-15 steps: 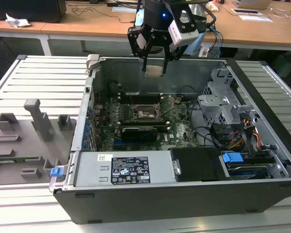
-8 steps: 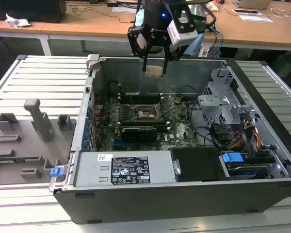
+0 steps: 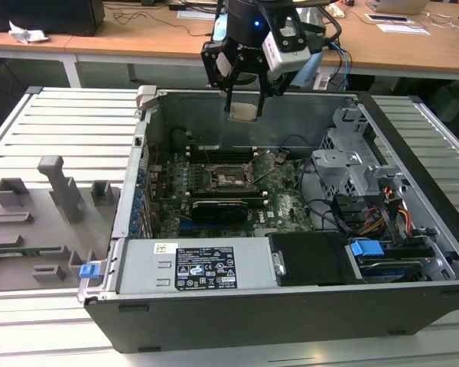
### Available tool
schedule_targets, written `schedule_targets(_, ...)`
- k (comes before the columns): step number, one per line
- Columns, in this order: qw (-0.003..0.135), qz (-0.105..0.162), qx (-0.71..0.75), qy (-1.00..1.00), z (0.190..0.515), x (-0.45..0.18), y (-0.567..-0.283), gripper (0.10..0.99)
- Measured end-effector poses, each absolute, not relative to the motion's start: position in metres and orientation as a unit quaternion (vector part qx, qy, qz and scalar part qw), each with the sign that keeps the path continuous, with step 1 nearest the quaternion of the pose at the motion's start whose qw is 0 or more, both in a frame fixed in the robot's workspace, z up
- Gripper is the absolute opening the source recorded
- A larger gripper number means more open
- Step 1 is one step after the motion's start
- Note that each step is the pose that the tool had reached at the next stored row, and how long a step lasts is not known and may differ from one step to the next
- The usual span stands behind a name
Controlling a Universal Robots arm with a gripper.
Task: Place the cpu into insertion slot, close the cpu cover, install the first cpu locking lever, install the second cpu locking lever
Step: 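Place the cpu into insertion slot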
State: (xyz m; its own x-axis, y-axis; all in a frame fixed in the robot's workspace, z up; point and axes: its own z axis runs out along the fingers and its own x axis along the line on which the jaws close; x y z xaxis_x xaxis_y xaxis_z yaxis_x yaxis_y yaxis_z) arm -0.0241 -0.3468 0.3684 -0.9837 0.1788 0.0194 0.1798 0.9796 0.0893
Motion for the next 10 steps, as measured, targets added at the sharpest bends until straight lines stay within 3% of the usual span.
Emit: schedule_targets(10, 0.005, -0.045, -0.105, -0.993, 0.3684, -0.0241, -0.3468, 0.525)
